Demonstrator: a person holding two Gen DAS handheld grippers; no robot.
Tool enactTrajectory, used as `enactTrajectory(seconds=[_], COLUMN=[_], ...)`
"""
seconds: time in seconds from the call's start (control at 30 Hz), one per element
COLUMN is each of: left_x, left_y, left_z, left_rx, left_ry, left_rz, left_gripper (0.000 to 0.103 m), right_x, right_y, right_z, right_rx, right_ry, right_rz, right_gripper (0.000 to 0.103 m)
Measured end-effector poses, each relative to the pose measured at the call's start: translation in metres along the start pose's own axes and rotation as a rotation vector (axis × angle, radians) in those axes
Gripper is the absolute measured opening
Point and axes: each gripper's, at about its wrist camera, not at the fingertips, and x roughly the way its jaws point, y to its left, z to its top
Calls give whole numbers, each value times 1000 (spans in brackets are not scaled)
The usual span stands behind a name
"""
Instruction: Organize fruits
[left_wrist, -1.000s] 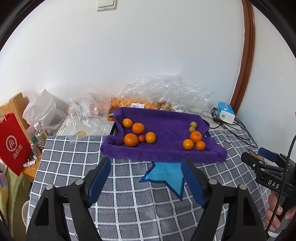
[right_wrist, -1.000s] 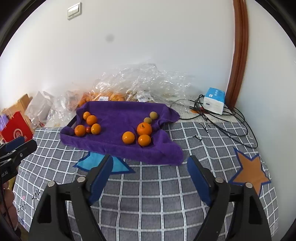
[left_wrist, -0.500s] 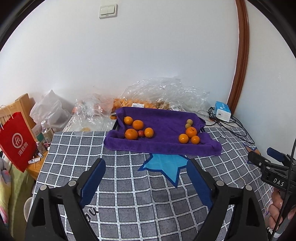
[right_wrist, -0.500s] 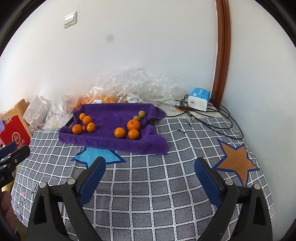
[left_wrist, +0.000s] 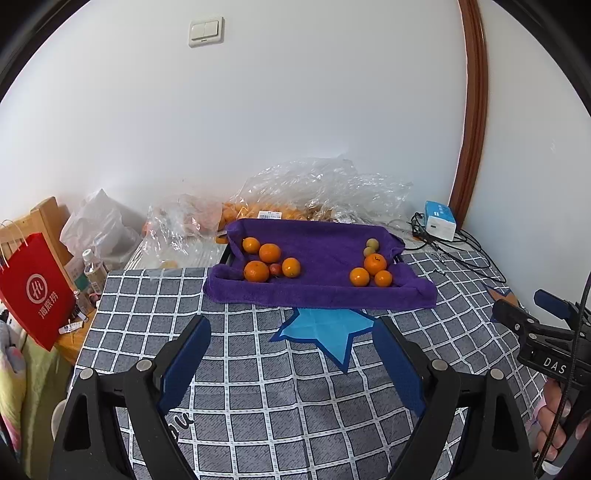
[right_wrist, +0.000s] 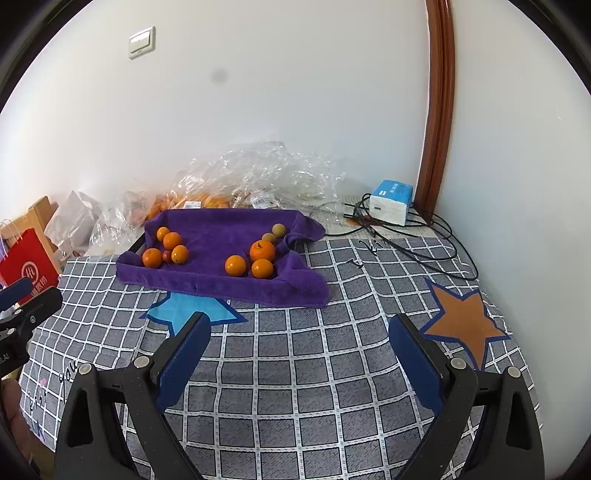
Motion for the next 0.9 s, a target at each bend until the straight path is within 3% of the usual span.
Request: enactTrajectory(seconds=[0.9], left_x=[-3], left_y=[-2], left_z=[0], left_rx=[-1], left_ry=[0], left_rz=[-6], left_gripper=[89], right_x=[-7], right_y=[-1], right_z=[2], right_rx=[13], right_ry=[-14], right_rz=[4], right_gripper=[97])
